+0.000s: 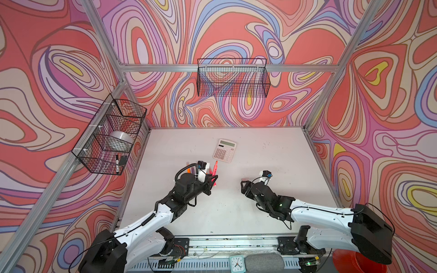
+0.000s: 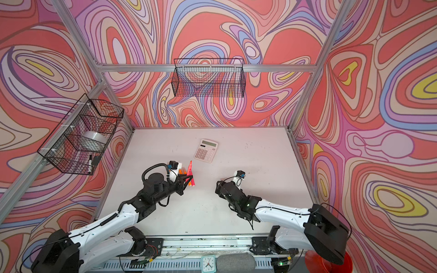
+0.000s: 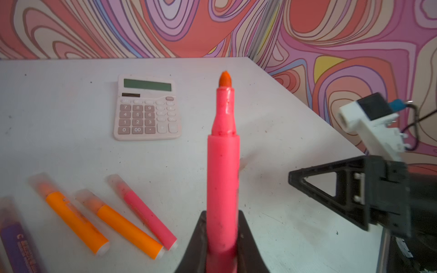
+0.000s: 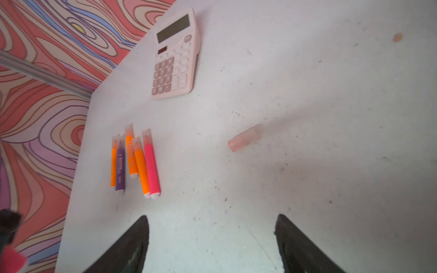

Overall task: Insert the pens into the pen caps
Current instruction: 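Move the right gripper over the loose translucent pink cap on the table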

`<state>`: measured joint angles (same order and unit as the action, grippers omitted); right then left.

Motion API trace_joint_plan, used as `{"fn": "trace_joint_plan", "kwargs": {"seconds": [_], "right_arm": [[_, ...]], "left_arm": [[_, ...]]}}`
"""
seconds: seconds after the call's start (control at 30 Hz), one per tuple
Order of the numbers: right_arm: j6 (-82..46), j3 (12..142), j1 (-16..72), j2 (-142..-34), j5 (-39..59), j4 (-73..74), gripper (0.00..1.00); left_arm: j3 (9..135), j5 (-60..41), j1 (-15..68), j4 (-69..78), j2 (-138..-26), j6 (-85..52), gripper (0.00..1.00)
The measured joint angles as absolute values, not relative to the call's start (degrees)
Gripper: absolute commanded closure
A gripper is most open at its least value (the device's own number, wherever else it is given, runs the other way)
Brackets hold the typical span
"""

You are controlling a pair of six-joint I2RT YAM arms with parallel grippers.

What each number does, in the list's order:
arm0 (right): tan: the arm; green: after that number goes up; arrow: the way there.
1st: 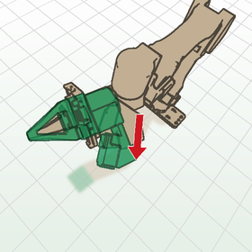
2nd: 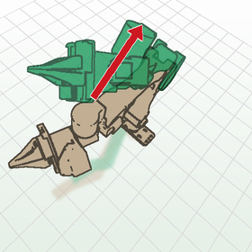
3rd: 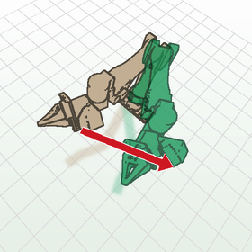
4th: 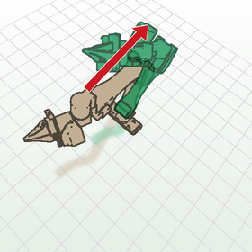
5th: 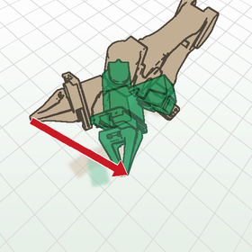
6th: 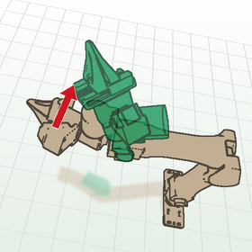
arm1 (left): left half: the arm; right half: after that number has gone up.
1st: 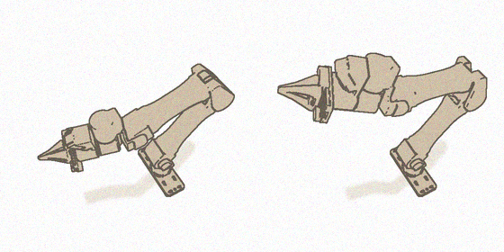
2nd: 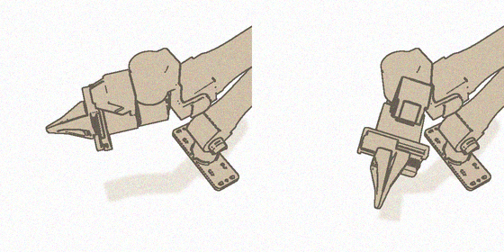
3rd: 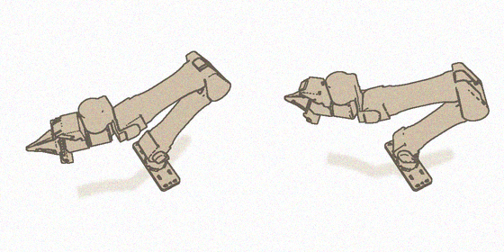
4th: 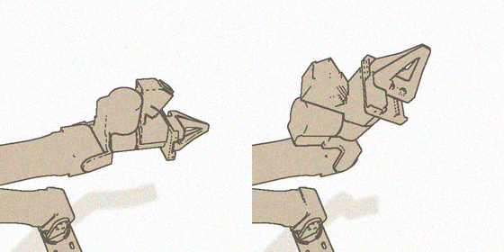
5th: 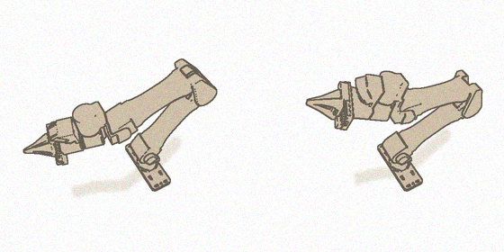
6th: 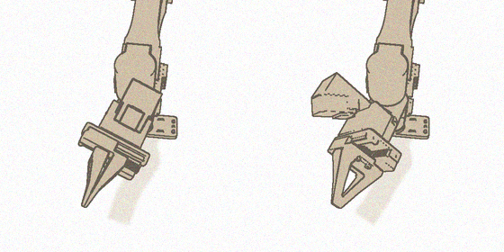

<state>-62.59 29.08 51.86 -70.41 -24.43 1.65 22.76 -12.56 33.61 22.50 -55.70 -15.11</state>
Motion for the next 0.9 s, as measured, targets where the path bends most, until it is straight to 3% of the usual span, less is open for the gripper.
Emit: {"fn": "trace_joint_plan", "kwargs": {"seconds": [0.63,0.9], "right_arm": [[-56.53,45.23,44.29,-98.15,-16.53,4.08,0.25],[-54.41,50.46,43.64,-103.0,-17.69,4.23,0.26]], "left_arm": [[22.39,-11.31,33.69,23.31,-52.9,-12.01,1.0],[22.39,-11.35,33.69,23.38,-53.36,-12.05,1.0]]}}
